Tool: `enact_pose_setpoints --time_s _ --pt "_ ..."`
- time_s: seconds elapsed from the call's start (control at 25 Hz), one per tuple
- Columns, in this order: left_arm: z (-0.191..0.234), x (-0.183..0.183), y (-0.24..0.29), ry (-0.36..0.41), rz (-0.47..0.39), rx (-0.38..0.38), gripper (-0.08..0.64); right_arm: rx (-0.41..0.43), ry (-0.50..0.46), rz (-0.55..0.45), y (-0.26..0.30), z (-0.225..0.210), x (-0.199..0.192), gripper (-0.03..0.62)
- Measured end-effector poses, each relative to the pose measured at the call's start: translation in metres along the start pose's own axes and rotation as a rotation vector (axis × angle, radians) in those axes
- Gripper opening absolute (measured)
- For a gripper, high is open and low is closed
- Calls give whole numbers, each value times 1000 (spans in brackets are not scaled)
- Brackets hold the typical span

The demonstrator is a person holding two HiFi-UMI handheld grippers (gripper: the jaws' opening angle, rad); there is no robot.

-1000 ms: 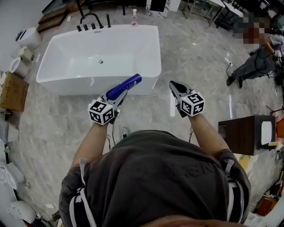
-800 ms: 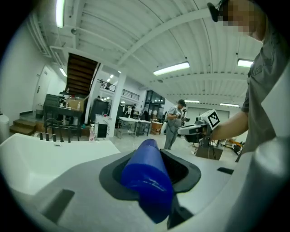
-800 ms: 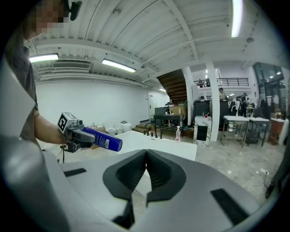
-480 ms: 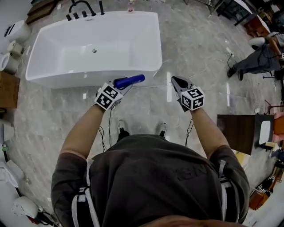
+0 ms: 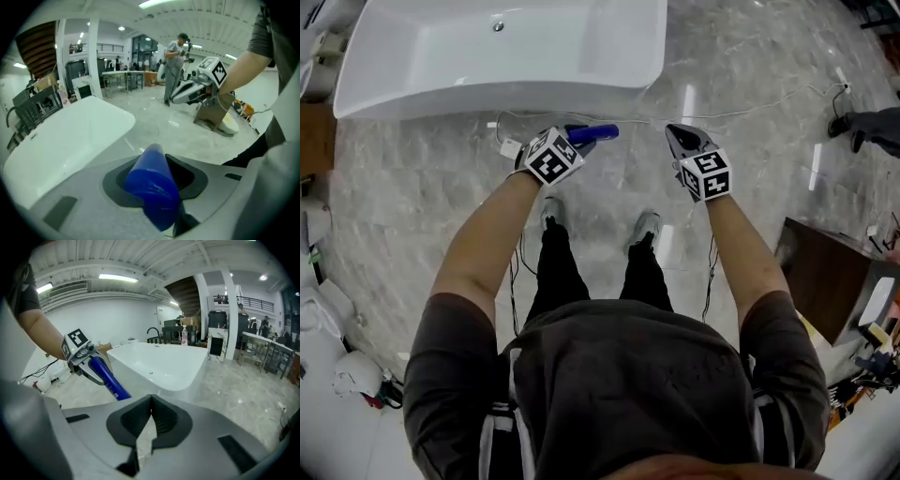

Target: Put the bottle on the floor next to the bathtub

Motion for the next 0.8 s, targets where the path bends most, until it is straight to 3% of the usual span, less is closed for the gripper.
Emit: enact_pose_setpoints --time_s 0.24,0.52,0.8 --pt "-3 -95 129 45 170 -74 140 -18 29 91 80 -48 -94 -6" --pt "15 -193 254 52 285 -80 140 -34 71 136 185 -101 -190 -6" --pt "18 -242 356 127 343 -114 140 -44 64 182 272 -141 -268 -6"
Point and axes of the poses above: the fingertips, and each gripper's own axes: y forward along the fingers, z to its left, x out of its top, the point moved 8 cm from there along -y, backward along the fingers, and after that the axes turned 15 degrees about y, right-handed, at the moved point
